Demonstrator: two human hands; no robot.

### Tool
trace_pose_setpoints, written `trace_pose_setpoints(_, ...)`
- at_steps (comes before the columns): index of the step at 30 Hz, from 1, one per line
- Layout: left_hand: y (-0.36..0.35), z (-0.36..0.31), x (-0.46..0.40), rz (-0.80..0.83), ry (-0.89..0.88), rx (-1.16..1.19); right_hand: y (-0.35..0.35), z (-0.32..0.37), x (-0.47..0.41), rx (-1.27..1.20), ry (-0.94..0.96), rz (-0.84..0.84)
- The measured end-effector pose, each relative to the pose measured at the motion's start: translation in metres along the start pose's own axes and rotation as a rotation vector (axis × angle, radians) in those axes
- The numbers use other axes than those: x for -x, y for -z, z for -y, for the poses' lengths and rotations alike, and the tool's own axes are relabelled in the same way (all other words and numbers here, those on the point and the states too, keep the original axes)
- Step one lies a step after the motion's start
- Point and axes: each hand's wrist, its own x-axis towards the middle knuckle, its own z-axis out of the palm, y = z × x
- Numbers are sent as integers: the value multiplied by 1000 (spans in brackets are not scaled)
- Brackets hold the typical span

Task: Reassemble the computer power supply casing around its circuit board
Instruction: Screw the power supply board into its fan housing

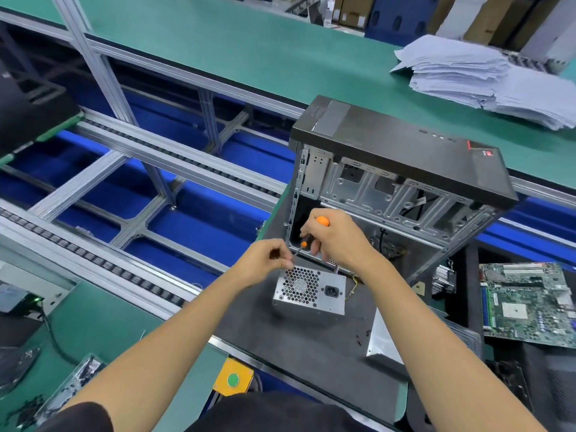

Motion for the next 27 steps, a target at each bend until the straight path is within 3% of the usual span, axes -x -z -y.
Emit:
trace_pose_setpoints(9, 12, -5, -30, 25, -71, -214, -1, 3, -25, 196, 48, -132)
trace_pose_setpoints(14, 10, 1, -29, 26, 42, -357, -13, -5, -29, 260, -1, -134)
trace_pose_setpoints(27, 10, 1, -30, 109, 141, -309, -18, -3, -30, 303, 12, -116)
